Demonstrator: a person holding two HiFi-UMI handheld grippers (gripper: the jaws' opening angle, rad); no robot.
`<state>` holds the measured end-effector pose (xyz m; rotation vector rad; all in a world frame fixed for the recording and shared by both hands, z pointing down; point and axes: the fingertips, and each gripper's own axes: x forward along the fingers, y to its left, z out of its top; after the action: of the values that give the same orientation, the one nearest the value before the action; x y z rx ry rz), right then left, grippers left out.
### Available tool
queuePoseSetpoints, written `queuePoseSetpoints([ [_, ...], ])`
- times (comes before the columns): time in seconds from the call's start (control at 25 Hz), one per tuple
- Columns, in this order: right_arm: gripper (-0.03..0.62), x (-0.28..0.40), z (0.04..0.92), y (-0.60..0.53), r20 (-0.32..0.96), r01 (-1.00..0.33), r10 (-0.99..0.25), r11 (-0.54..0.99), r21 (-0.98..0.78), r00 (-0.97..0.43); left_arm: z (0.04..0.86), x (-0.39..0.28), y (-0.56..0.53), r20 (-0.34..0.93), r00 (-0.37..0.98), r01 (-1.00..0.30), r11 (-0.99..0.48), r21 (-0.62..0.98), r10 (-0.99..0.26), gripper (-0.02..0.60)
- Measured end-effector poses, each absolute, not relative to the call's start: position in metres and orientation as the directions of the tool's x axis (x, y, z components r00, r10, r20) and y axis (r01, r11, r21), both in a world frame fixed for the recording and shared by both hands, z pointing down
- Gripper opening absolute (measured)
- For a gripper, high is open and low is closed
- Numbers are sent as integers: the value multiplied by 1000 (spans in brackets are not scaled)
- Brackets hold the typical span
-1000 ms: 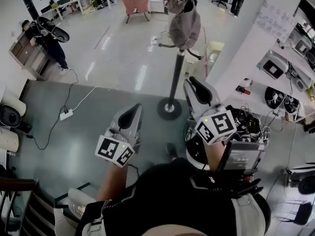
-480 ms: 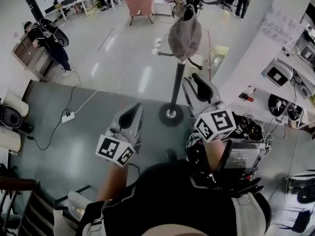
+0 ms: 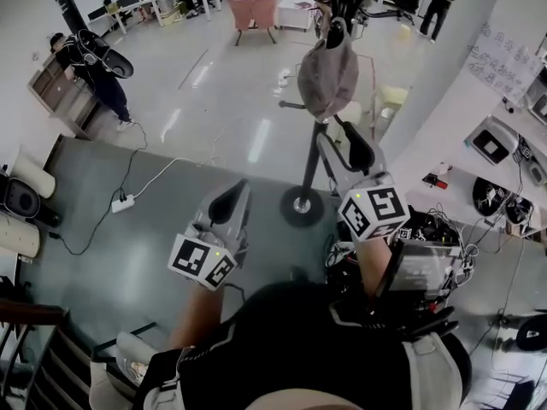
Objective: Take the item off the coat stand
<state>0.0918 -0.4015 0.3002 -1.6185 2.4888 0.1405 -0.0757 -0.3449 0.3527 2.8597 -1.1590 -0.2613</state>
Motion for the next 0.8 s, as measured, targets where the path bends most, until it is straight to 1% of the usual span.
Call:
queuePoseSetpoints([
  [0.24, 258, 97, 305, -427, -179, -914, -901, 405, -17, -396, 355, -72, -360, -133, 694, -700, -706, 102, -707, 18],
  [0.6, 264, 108, 310, -463, -162, -916, -907, 399, -43, -388, 355, -74, -383, -126, 669, -727, -680, 98, -733, 18],
  [0.64, 268, 108, 310, -466, -161, -916, -908, 399, -43, -387, 356, -74, -384, -123, 667, -729, -678, 98, -735, 18],
  [0.68, 288, 108, 309, -469, -161, -917, -908, 398, -40, -387, 356, -75, -386, -120, 664, -731, -675, 98, -738, 18],
  [0.8, 290, 107, 307, -480, -164, -918, -909, 394, -38, -383, 358, -76, -391, -111, 657, -740, -666, 97, -746, 18],
])
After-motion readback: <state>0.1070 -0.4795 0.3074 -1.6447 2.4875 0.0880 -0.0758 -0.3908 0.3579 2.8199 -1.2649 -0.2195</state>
